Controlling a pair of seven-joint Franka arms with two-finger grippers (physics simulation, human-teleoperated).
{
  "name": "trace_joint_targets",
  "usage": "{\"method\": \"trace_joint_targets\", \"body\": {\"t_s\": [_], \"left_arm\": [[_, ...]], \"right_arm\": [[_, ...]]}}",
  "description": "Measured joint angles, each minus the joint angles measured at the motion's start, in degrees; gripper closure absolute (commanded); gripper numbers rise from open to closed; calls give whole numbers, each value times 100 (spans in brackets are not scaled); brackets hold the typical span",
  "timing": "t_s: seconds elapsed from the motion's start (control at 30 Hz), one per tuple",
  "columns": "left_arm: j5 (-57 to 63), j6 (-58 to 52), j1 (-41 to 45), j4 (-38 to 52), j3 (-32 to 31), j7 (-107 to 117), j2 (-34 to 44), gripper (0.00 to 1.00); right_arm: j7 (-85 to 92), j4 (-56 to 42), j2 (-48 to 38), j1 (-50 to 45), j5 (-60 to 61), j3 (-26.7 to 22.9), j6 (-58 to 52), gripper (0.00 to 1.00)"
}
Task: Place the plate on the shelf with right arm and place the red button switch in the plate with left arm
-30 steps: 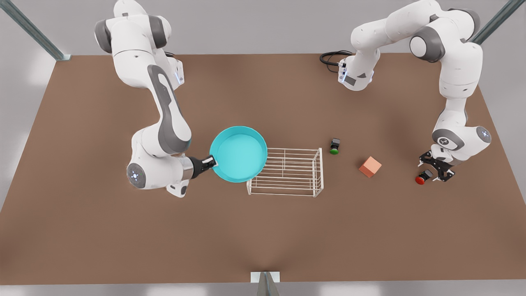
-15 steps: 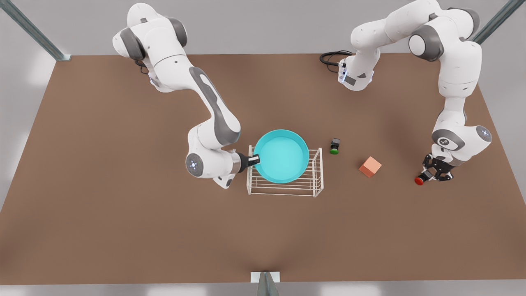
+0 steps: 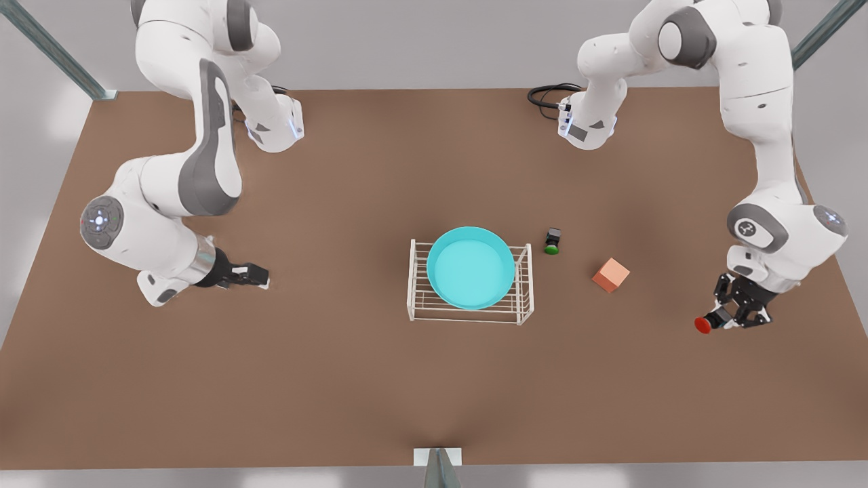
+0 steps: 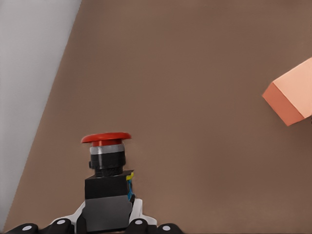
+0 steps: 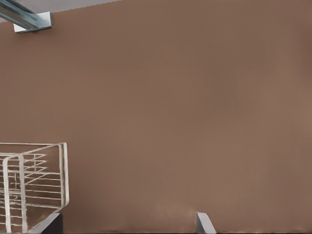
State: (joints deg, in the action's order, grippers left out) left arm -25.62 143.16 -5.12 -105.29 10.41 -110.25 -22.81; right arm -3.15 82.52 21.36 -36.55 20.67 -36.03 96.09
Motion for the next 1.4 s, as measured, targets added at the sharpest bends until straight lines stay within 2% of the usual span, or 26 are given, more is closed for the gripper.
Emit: {"method": "trace_joint_targets", "body": {"t_s": [0.17,0.4,0.73,1.0,1.07,1.1,1.13,1.17,1.2,1.23,1.27,1.4], "left_arm": [[1029,-1235,1084,1409,-4,1240,158,64],[1865,-2601,2714,2297,-8,3528,304,64],[2198,-3731,4926,2511,-45,7498,339,64],[2126,-3549,4825,2329,-29,10045,-288,64],[1976,-3425,4856,2221,-46,10528,-419,64],[1895,-3373,4847,2223,-48,10748,-508,64],[1832,-3315,4844,2224,-49,10956,-586,64],[1781,-3255,4844,2222,-50,11151,-639,39],[1725,-3197,4850,2221,-49,11327,-682,0],[1675,-3142,4859,2221,-48,11491,-708,0],[1632,-3094,4866,2220,-48,11645,-721,0],[1637,-3020,4876,2244,-12,12167,-669,0]], "right_arm": [[341,306,-50,48,-1025,-131,-137,0],[625,299,-29,44,-1302,-152,-224,0],[882,302,-20,46,-1317,-157,-290,0],[1013,300,-15,147,-1289,-135,-304,0],[1014,279,-121,592,-1319,320,-338,0],[987,273,-197,918,-1420,797,-358,0],[943,270,-249,1461,-1600,1559,-386,0],[887,269,-273,2243,-1873,2597,-415,0],[838,271,-290,2803,-2104,3319,-432,0],[810,273,-302,3102,-2267,3663,-439,0],[796,275,-317,3259,-2353,3786,-443,0],[782,237,-320,3423,-2415,3696,-454,0]]}}
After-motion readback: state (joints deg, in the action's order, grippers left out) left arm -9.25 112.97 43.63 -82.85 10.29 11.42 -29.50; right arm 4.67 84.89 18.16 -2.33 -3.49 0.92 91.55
